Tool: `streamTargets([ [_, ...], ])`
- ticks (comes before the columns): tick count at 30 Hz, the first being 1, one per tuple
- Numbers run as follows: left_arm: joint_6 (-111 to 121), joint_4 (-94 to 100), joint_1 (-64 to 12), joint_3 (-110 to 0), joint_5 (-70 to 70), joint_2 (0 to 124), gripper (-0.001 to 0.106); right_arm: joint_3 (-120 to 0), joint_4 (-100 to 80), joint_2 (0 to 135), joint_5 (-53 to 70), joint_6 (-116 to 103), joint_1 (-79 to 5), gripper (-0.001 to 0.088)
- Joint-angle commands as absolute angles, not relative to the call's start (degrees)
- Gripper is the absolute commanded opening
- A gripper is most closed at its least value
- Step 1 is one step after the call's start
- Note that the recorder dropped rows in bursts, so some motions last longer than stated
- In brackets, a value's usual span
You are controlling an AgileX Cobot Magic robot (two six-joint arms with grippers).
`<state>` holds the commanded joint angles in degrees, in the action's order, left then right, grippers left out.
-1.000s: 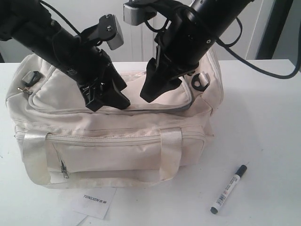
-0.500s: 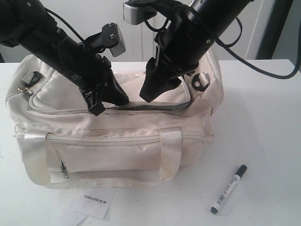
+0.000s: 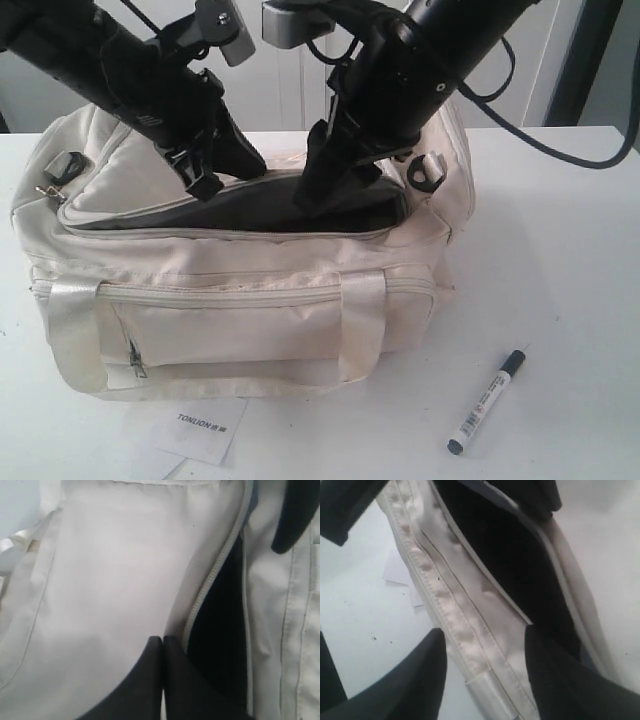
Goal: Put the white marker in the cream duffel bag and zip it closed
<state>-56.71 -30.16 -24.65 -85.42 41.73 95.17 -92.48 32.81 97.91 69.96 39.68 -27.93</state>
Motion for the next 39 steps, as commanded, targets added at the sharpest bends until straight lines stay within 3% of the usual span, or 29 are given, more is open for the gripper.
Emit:
streamTargets([
  [4, -56.01, -29.11, -24.65, -85.42, 39.58, 94.98, 0.000, -92.48, 39.03, 99.36, 69.96, 42.07, -27.93, 0.0464],
  [13, -55.02, -27.94, -24.65, -85.51, 41.91, 93.78, 0.000, -92.48, 30.66, 98.23, 63.51, 48.67, -27.93, 0.0464],
  [20, -55.02, -27.72, -24.65, -85.51, 43.21, 93.78, 0.000, -92.48, 27.70, 94.80, 68.83, 75.28, -27.93, 0.0464],
  [33, -53.79, -27.72, -24.65, -85.51, 45.04, 93.68, 0.000, -92.48, 21.21, 101.45, 57.85, 75.92, -27.93, 0.0458],
  [36, -53.79, -27.72, -24.65, -85.51, 45.50, 93.57, 0.000, -92.48, 20.77, 102.13, 56.90, 75.67, -27.93, 0.0333],
  [39, -53.79, -27.82, -24.65, -85.51, 46.32, 93.56, 0.000, -92.48, 20.63, 102.24, 56.68, 75.79, -27.93, 0.0042],
])
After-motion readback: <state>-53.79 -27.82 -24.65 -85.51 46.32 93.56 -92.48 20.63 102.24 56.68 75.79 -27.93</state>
